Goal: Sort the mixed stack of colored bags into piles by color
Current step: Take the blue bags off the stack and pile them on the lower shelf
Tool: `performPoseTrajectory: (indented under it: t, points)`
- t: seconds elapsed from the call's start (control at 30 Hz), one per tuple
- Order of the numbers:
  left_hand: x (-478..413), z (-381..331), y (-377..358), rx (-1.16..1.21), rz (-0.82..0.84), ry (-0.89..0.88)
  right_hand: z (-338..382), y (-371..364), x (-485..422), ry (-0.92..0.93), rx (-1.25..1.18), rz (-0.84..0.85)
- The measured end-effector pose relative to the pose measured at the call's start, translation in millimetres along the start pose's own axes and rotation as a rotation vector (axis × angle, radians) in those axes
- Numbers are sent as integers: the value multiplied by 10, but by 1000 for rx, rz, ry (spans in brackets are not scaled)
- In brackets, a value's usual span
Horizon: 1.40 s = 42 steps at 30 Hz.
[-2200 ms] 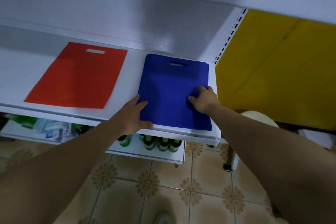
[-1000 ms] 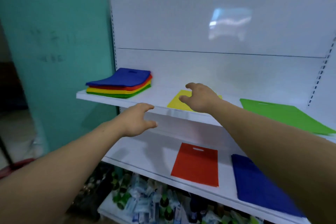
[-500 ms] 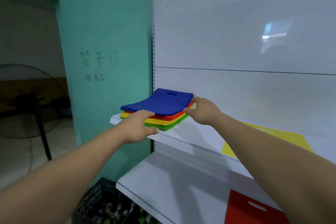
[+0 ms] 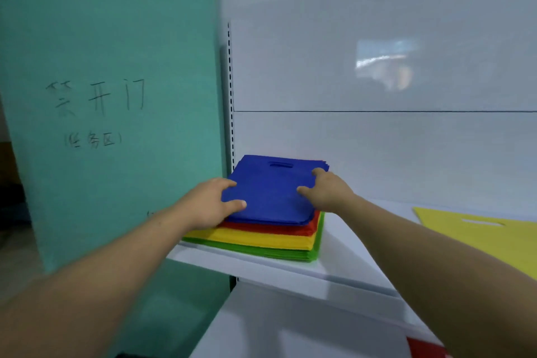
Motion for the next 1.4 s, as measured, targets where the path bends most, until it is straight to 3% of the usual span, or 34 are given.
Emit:
performPoseTrajectory:
  t: [0.2, 0.37, 0.57, 0.67, 0.83, 1.03, 1.17, 1.27, 1.4]
  points:
    - [-798, 226, -87, -7, 113, -121, -197, -140, -283, -286, 3, -58]
    - [-1089, 390, -384, -80, 376, -79, -256, -219, -366, -353, -59, -61]
    - [-1135, 403, -428, -27, 335, -100, -408, -262, -403, -418, -360, -209]
    - [-1140, 403, -455, -38, 315, -92, -393, -242, -417, -368, -334, -255]
    - [-1168, 401, -473, -43, 283, -56, -206, -112, -389, -148, -105, -398]
    - [-1174, 410, -484, -69, 299, -35, 73, 65, -245, -16, 189, -467]
    - [-1144, 418, -466, -52, 318, -38, 146, 96, -160, -40, 53, -492]
    - [-1147, 446, -433, 12, 333, -43, 239, 225, -76, -30, -63, -603]
    - [-1115, 405, -290, 442, 343, -47, 414, 523, 134, -14, -239, -819]
Point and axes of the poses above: each hand's wrist, its own x-axis away from the middle knuckle, its own y-axis out of the back of the hand, z = x × y, the point moved 6 cm from there along -x, towards the middle knuckle, and after that the axes turned 10 degrees about y, right-handed, at the moved point
